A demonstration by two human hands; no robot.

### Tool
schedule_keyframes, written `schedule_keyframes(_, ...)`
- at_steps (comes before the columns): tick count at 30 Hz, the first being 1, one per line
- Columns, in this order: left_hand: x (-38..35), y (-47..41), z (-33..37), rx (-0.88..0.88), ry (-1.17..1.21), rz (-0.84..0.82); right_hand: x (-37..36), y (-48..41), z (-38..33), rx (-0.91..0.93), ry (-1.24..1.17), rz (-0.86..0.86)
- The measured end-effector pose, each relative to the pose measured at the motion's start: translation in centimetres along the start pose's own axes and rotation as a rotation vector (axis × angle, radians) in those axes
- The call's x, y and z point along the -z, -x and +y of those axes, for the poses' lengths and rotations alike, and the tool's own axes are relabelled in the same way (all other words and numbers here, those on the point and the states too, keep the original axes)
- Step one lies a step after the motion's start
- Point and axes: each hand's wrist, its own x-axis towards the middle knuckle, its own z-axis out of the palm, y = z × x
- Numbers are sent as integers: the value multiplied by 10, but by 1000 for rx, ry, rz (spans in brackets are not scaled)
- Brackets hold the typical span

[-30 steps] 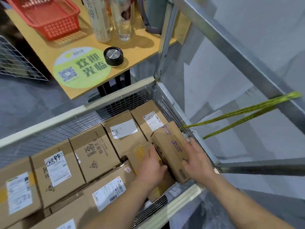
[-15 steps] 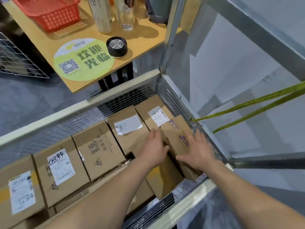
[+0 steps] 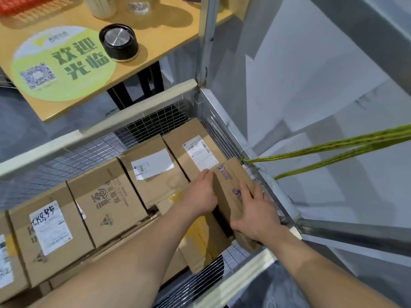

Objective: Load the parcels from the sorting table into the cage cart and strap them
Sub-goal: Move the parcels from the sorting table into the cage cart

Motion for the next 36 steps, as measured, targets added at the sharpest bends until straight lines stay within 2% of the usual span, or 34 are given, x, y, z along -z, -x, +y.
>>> schedule_keyframes(4, -6, 2, 0, 8, -50, -46, -4, 3, -3, -28, 3, -4)
schedule_keyframes(8, 0, 4, -7, 1, -98, -164, -2, 7, -5, -34, -22, -3)
schedule_keyframes(12, 7, 20, -9, 2, -148, -168, 8, 29, -8, -19, -44, 53)
schedule_keyframes(19, 54, 104, 2, -116, -282, 12, 47, 122, -29, 79, -170, 311)
schedule_keyframes(28, 123, 242, 67, -481, -513, 271, 113, 275, -50, -27, -230, 571)
schedule_keyframes(36, 135, 319, 169, -758, -553, 445, 154, 389, -7, -128, -244, 845)
